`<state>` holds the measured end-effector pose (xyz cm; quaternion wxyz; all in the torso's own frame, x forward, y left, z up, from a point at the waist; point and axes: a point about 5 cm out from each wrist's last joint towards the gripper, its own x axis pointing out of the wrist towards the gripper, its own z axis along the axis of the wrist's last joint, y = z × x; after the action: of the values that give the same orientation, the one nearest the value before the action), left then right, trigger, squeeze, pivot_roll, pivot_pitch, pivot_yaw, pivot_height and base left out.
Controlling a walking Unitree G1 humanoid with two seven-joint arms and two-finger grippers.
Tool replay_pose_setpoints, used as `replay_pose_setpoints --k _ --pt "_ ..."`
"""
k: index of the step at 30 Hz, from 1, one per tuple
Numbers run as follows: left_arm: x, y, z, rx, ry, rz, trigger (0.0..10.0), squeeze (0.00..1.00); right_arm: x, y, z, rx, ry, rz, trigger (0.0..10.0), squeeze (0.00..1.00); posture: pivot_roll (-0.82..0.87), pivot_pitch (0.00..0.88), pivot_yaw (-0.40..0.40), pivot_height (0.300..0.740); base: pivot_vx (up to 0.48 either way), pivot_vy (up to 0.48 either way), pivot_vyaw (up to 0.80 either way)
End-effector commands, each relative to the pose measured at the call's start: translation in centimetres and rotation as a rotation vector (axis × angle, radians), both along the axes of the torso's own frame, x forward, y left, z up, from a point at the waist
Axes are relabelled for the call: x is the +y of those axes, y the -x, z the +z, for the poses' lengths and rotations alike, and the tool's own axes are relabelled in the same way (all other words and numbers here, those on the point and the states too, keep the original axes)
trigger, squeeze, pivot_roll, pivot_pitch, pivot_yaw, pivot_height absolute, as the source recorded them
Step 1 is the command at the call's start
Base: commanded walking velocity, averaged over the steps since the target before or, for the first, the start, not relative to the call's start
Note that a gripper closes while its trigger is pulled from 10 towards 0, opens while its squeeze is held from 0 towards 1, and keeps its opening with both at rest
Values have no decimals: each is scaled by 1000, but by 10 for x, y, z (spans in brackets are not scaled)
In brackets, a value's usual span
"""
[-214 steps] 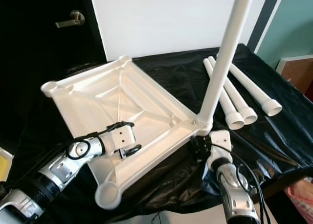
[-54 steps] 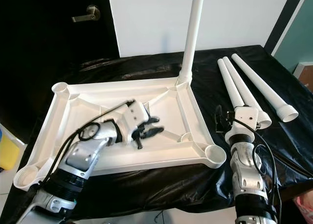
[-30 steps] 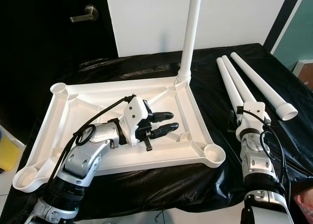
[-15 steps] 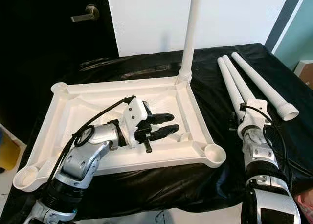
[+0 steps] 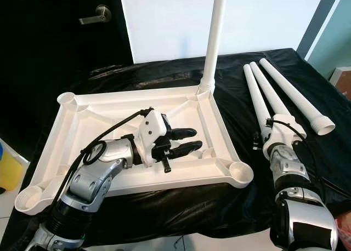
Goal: Building children table
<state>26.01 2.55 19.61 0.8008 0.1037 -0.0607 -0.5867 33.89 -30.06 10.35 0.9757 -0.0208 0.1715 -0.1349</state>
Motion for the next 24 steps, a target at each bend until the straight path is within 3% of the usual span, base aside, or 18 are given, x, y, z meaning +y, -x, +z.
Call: replay_pose_setpoints --k 1,8,9,10,11,21,24 --pt "1 -1 -1 6 -1 25 10000 0 2 -1 -2 12 -23 4 10000 0 -21 14 30 740 0 0 0" --pt "0 -2 0 1 -2 29 10000 0 6 -5 -3 24 -50 12 10000 0 -20 13 27 740 0 0 0" --pt "0 -2 0 1 -2 30 10000 0 6 -5 -3 22 -54 12 4745 0 -19 12 26 740 0 0 0" --pt "0 -2 0 1 -2 30 10000 0 6 -5 -3 22 -54 12 4745 0 -19 12 26 740 0 0 0" --pt "0 -2 1 -2 -2 35 10000 0 8 -5 -5 25 -72 17 0 0 -15 10 23 740 0 0 0" --pt "1 -4 2 -14 -5 51 10000 0 17 -4 -12 27 -153 78 0 0 -15 9 22 740 0 0 0" --pt "1 -4 2 -15 -4 51 10000 0 21 -6 -10 -21 -165 116 0 0 -19 9 22 740 0 0 0"
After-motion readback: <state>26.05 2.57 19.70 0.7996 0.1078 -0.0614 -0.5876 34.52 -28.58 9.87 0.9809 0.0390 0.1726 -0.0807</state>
